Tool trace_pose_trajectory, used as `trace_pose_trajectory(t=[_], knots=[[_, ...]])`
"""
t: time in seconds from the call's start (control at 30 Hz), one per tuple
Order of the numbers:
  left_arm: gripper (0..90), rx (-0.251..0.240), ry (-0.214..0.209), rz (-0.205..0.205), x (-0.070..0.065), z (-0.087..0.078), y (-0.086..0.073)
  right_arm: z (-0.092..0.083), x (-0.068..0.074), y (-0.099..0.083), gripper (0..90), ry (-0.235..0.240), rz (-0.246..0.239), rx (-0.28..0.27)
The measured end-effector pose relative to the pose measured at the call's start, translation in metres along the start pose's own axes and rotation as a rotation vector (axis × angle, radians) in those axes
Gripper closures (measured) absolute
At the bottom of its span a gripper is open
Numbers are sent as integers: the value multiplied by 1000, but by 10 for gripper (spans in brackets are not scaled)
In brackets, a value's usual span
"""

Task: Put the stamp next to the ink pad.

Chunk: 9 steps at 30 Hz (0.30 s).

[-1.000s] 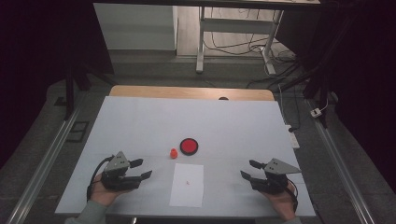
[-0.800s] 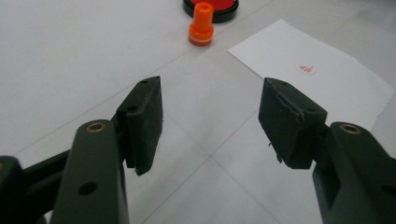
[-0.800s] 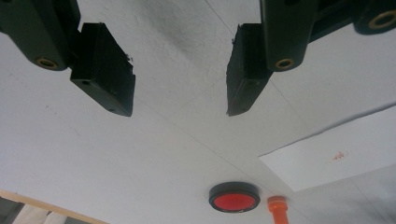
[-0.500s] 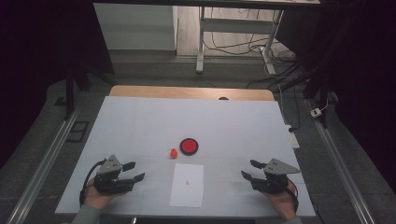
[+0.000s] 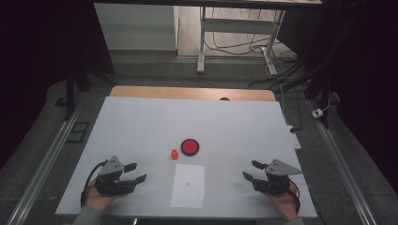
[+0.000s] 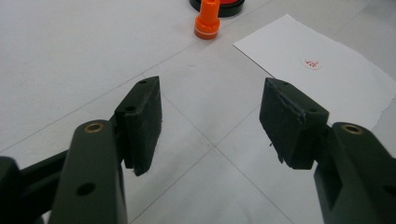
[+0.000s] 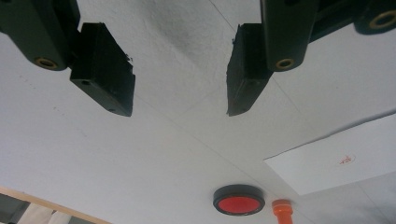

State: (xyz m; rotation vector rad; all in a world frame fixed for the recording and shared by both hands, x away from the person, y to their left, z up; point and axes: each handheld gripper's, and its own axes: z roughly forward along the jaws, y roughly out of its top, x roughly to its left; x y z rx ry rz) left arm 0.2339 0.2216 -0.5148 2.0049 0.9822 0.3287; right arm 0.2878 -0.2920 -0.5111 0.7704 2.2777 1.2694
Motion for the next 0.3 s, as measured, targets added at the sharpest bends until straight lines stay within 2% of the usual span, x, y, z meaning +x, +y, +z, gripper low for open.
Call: trace_pose_trajectory(t=[0.3], knots=[[386,-2,1,-4,1,0,0,-1,-1,0,411,-8,1,0]])
